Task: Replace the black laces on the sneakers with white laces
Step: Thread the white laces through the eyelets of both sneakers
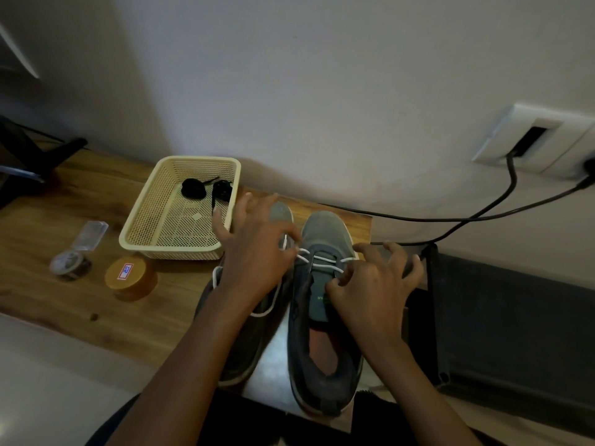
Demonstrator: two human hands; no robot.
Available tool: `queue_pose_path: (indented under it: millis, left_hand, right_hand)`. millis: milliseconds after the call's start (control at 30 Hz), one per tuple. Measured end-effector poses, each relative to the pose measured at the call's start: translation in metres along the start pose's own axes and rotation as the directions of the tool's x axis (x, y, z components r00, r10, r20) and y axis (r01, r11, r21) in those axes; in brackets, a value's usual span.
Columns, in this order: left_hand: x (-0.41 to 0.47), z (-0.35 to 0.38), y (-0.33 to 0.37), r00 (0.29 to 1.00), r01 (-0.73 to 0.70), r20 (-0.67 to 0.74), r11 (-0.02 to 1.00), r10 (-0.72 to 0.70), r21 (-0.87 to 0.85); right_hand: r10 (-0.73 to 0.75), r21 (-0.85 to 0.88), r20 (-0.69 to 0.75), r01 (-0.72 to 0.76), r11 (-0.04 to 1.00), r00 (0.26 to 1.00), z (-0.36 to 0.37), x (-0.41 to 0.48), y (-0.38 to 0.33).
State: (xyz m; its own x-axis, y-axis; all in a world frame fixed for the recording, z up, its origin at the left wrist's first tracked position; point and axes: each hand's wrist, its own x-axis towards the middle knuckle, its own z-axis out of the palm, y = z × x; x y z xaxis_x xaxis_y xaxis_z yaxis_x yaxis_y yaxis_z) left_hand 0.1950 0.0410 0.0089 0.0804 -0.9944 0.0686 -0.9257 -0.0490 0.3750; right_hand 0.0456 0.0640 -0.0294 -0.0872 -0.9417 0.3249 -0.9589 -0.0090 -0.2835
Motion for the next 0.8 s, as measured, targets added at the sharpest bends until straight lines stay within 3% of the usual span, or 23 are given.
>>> queue_pose_path:
  millis: [100,233,467,533,667,800]
  left_hand:
    - [-0.004,0.006,0.006,0.996,-0.016,0.085,0.996,0.009,0.083]
    - [-0.004,0.01,0.006,0.996,0.016,0.085,0.998,-0.022,0.067]
    - [0.005,-0.001,-0.009,0.961,0.254,-0.123,0.967,-0.249,0.028]
    - [0.004,-0.002,-0.009,0.971,0.217,-0.101,0.976,-0.216,-0.003]
    - [-0.004,0.005,0.006,1.0,-0.002,0.008,0.999,0.002,0.032]
    - [-0.006,0.008,0.01,0.997,-0.025,0.068,0.997,0.02,0.077]
  right_hand:
    - [0.0,0.03,-0.006,0.0,1.0,1.0,0.0,0.001,0.001]
    - [-0.005,0.032,-0.016,0.006,0.999,1.0,-0.001,0.0,0.001]
    - [0.003,0.053,-0.024,-0.002,0.999,1.0,-0.001,0.0,0.003]
    - [0.005,0.053,-0.016,-0.004,0.999,1.0,-0.001,0.001,0.002]
    - [0.0,0.049,-0.007,0.0,0.999,1.0,0.0,0.001,0.001]
    - [-0.003,0.053,0.009,0.003,0.999,1.0,0.0,0.001,0.0]
